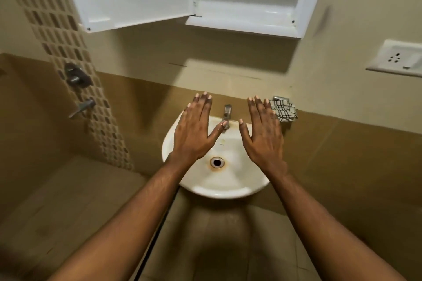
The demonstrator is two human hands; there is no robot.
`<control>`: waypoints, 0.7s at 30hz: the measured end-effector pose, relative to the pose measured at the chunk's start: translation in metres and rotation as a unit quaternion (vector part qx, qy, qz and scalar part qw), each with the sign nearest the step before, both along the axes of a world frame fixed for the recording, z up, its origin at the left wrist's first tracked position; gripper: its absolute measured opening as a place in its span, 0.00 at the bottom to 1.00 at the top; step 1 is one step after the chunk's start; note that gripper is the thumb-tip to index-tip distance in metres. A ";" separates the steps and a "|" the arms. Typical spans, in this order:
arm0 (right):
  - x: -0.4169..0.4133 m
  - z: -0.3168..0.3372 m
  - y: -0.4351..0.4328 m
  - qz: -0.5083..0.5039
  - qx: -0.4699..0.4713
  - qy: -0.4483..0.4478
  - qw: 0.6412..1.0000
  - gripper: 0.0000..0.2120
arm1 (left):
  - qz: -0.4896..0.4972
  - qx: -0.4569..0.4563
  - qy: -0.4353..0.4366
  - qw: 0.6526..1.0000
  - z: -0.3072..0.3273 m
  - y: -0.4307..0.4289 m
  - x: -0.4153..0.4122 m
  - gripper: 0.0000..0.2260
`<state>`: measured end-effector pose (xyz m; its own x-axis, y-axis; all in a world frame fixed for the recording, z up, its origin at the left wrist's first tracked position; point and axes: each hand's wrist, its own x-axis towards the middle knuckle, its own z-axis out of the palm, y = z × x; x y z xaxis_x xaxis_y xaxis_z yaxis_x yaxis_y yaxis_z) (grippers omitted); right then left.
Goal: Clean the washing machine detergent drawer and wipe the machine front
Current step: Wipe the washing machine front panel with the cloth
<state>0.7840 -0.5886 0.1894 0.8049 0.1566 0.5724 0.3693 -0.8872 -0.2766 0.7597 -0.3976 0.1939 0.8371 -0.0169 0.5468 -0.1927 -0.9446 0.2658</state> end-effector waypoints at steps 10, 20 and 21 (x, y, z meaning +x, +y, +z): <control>0.104 -0.036 -0.050 -0.071 -0.006 0.041 0.997 0.28 | -0.078 0.005 0.019 0.997 -0.033 -0.058 0.133 0.32; 0.220 -0.081 -0.088 -0.109 -0.122 0.155 0.974 0.41 | -0.096 -0.024 0.097 0.990 -0.069 -0.084 0.213 0.40; 0.226 -0.083 -0.089 -0.104 -0.127 0.165 0.972 0.39 | -0.093 -0.024 0.104 0.990 -0.071 -0.084 0.217 0.40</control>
<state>1.0104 -0.6774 0.1059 0.9678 0.0733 0.2407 0.1027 -0.9884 -0.1119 0.9764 -0.4817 0.1231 0.9161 -0.1601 0.3676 -0.2994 -0.8830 0.3615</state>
